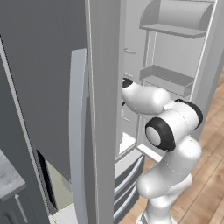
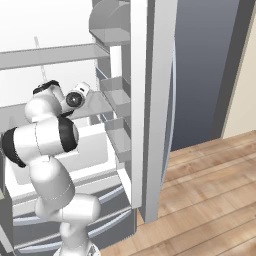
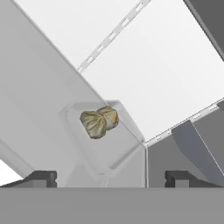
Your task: Place two dumplings into each of the tupperware containers and then place the containers in the fridge.
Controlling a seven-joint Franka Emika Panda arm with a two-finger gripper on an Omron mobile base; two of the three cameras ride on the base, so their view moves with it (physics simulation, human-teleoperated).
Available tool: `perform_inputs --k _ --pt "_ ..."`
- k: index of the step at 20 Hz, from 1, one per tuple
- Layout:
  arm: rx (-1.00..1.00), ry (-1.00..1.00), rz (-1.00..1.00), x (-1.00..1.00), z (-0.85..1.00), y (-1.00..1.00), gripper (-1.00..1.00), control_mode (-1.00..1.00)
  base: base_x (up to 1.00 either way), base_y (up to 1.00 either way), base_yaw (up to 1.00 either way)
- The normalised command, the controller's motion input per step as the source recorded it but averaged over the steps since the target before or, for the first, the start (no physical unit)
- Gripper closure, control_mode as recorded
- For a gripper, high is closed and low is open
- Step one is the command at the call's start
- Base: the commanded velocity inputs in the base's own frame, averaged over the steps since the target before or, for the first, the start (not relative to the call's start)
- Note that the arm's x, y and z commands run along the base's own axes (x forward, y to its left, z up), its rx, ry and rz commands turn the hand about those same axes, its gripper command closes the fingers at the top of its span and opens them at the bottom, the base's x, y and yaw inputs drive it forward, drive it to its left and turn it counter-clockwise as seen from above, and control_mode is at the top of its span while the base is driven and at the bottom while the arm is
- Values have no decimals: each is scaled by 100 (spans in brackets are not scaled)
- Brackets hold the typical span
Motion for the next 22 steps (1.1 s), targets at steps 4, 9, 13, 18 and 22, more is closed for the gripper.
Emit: perform_inputs --k 4,9,13,18,22 --pt "2 -6 0 -86 100 -32 -100 -100 0 0 0" --pt "0 -8 2 -100 97 -48 -100 -100 0 0 0" --pt "0 -12 10 -100 100 -56 -100 -100 0 0 0" --pt "1 -13 13 -100 100 -64 -100 -100 0 0 0" --pt "0 -1 14 -100 100 -72 -100 -100 0 0 0"
